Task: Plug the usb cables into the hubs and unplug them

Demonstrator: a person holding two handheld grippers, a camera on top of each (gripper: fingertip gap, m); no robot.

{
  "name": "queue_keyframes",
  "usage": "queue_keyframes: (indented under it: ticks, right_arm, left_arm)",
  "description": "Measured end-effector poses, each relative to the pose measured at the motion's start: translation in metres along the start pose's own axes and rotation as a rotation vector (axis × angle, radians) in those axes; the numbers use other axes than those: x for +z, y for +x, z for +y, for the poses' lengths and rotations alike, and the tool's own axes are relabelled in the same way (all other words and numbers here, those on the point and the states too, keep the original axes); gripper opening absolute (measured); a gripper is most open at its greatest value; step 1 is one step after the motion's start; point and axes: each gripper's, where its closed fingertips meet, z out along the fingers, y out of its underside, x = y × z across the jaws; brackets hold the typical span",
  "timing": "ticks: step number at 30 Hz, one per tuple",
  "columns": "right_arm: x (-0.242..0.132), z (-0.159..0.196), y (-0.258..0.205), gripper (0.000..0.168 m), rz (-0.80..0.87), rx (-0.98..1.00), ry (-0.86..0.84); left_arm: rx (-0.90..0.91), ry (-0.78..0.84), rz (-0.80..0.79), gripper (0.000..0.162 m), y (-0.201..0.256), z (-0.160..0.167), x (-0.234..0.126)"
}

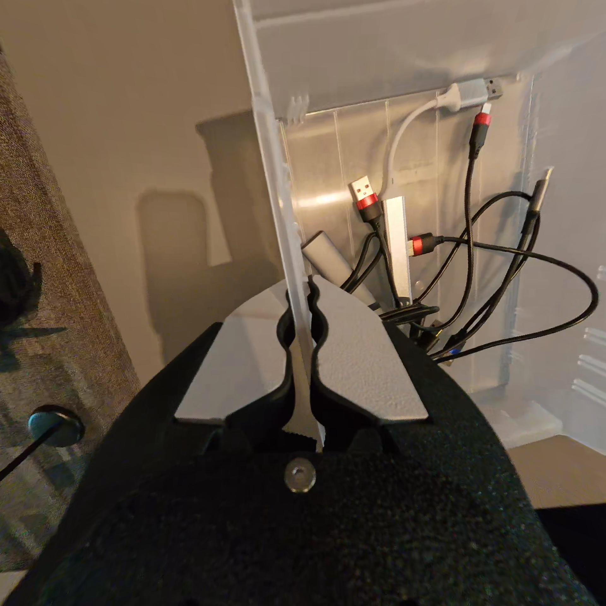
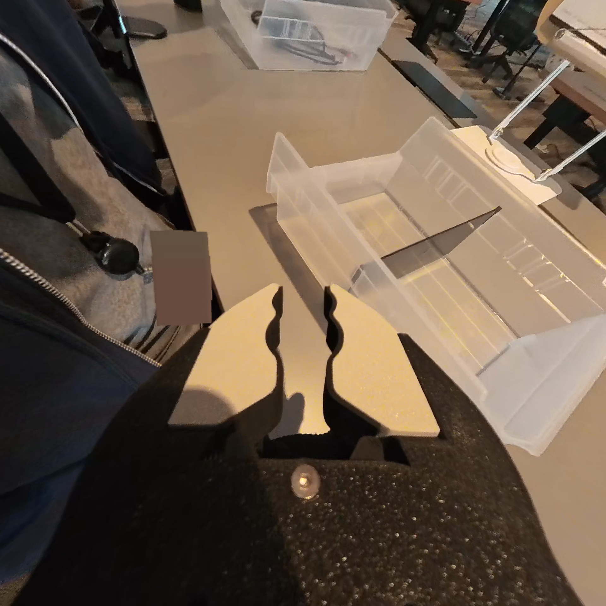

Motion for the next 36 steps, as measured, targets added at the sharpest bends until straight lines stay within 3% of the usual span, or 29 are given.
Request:
queue_keyframes:
  ticks: [12,13,16,20,23,27,31,36]
  right_arm:
    - [0.020,-0.013,0.021,0.025,0.001,0.145,-0.016]
    - [0.022,-0.012,0.024,0.027,0.008,0.171,-0.021]
    - [0.021,-0.010,0.032,0.029,0.042,0.242,-0.024]
    - [0.009,-0.009,0.049,0.034,0.139,0.339,-0.014]
    - [-0.009,-0.011,0.076,0.037,0.275,0.377,-0.020]
    - [-0.031,-0.011,0.137,0.039,0.479,0.341,-0.151]
    - [-0.023,0.028,0.190,0.054,0.456,0.387,-0.467]
    - [0.002,0.064,0.207,0.061,0.278,0.496,-0.689]
  left_arm:
    - [0.050,0.062,-0.009,0.007,-0.033,-0.019,0.030]
    - [0.048,0.069,-0.032,0.010,-0.035,-0.020,0.029]
    - [0.057,0.123,-0.179,0.048,-0.045,-0.029,0.011]
    - [0.084,0.309,-0.362,0.071,-0.028,-0.048,-0.047]
    - [0.173,0.542,-0.300,0.069,0.052,-0.067,-0.090]
    - [0.408,0.763,-0.094,0.060,0.211,-0.069,-0.115]
    - [0.516,0.826,0.115,0.058,0.337,-0.049,-0.085]
    - [0.554,0.854,0.221,0.057,0.409,-0.027,-0.026]
